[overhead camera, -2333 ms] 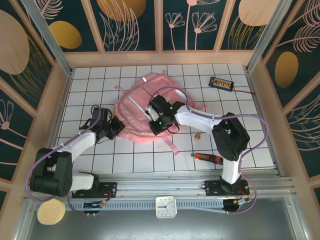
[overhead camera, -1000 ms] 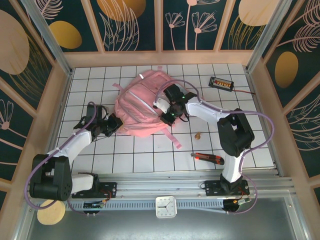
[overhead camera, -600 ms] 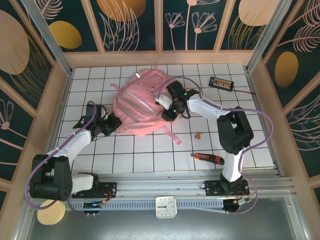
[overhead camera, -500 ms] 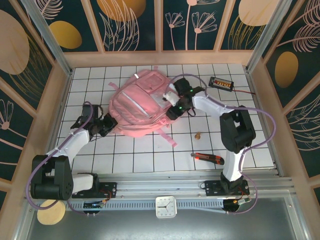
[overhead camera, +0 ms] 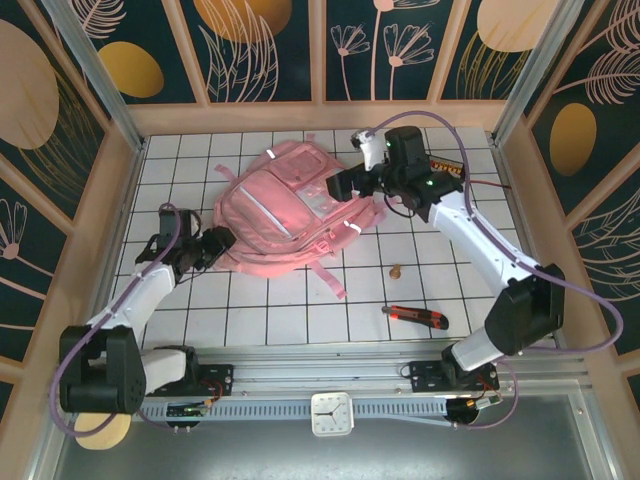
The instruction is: Pack books, pencil case, and school supplies into a backpack
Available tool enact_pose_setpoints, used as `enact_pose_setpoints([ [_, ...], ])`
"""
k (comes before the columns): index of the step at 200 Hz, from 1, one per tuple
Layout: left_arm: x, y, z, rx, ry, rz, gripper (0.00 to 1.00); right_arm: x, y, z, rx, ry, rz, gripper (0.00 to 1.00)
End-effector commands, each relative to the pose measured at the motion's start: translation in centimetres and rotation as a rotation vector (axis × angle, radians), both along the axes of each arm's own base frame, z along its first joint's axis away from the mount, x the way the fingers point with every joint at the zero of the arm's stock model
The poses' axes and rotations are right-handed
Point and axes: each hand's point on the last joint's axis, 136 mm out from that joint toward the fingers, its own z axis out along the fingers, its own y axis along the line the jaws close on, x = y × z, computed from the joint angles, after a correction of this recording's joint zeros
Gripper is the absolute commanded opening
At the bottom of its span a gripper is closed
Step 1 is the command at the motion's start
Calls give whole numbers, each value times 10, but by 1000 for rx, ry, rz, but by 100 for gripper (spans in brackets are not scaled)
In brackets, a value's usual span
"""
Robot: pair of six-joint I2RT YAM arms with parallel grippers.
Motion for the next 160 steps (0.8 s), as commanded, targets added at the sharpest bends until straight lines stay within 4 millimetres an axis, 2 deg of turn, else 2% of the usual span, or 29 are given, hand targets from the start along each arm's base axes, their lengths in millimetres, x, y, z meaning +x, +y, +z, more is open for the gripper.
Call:
enact_pose_setpoints([
  [1, -7, 8, 17, 57, -28, -8, 99, 6, -11, -14, 130, 85, -139, 99],
  [17, -13, 16, 27, 119, -44, -8, 99, 6, -26, -7, 181, 56, -208, 99],
  [35, -14, 28, 55, 221, -125, -8, 99, 4, -51, 11, 200, -68, -306, 99],
  [53, -11, 48, 87, 345, -210, 39, 99, -1, -85, 26, 176, -228, -408, 99],
  [69, -6, 68, 107, 445, -258, 111, 99, 0, -124, 21, 108, -275, -533, 99],
  [83, 1, 85, 116, 518, -312, 193, 99, 5, -160, 7, 25, -263, -608, 99],
  [98, 11, 88, 119, 540, -421, 219, 99, 12, -199, -18, -49, -233, -674, 99],
  [106, 16, 86, 113, 547, -465, 213, 99, 14, -220, -34, -75, -221, -723, 99],
  [117, 20, 92, 103, 577, -494, 235, 99, 15, -237, -55, -72, -213, -738, 99],
  [134, 25, 101, 86, 632, -504, 267, 99, 15, -251, -82, -51, -246, -748, 99],
  [160, 38, 105, 84, 709, -560, 259, 99, 15, -253, -116, -63, -309, -735, 99],
])
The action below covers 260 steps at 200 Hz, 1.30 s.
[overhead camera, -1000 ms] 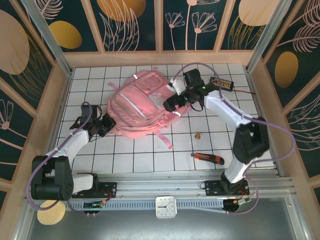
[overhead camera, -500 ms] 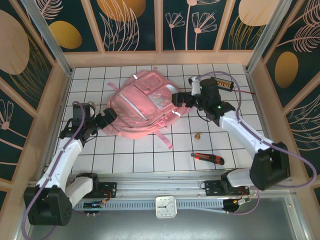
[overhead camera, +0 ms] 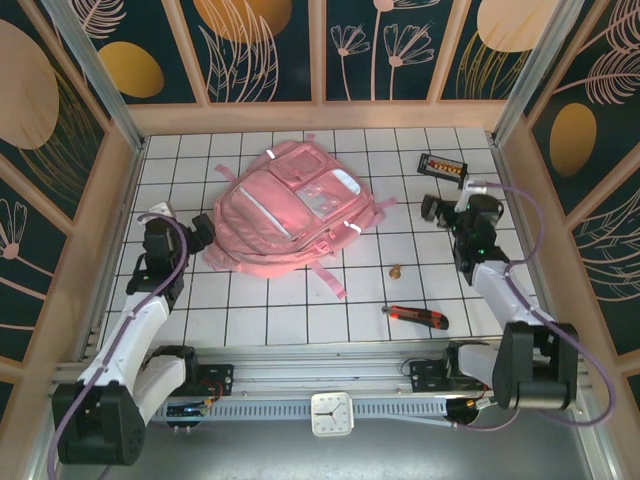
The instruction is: Pack books, pencil case, and school supplies into a backpack
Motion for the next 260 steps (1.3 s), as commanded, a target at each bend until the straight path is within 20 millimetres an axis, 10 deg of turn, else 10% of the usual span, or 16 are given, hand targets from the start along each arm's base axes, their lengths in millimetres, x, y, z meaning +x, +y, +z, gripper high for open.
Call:
enact_pose_setpoints([
  [1, 24, 14, 38, 122, -191, 33, 99, 10, 4, 8, -47, -176, 50, 99],
  [260, 52, 3, -17, 293, -379, -108, 99, -1, -10, -27, -27, -327, -13, 99],
])
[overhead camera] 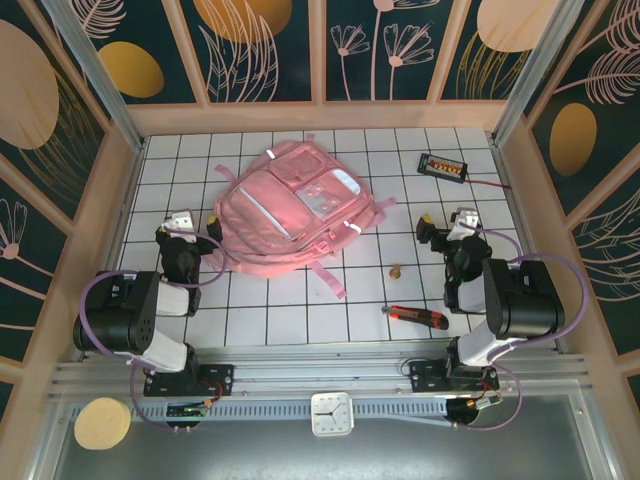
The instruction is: Pack books, pencil case, and school supplies into a backpack
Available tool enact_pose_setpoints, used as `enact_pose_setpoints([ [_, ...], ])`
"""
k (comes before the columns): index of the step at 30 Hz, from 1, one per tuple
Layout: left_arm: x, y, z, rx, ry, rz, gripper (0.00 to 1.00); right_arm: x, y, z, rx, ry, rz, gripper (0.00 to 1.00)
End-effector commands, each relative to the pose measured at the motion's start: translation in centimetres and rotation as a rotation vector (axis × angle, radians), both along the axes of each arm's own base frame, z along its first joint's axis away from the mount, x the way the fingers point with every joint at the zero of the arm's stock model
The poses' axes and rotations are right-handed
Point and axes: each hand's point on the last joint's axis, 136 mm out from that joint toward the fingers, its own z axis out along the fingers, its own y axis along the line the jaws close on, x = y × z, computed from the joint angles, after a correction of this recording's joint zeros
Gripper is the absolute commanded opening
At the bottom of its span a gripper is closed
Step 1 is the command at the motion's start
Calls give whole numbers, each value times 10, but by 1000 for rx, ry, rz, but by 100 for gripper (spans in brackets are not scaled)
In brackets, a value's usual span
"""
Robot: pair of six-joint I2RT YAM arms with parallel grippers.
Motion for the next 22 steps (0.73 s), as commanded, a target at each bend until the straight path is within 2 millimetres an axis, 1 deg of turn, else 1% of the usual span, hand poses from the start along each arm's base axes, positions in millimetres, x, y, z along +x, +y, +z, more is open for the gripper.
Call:
enact_pose_setpoints([
  [1, 5, 3, 22, -6, -86, 12, 99, 5, -6, 12, 5, -44, -30, 99],
  [22, 5, 3, 22, -4, -85, 12, 99, 5, -6, 11, 2, -42, -29, 99],
])
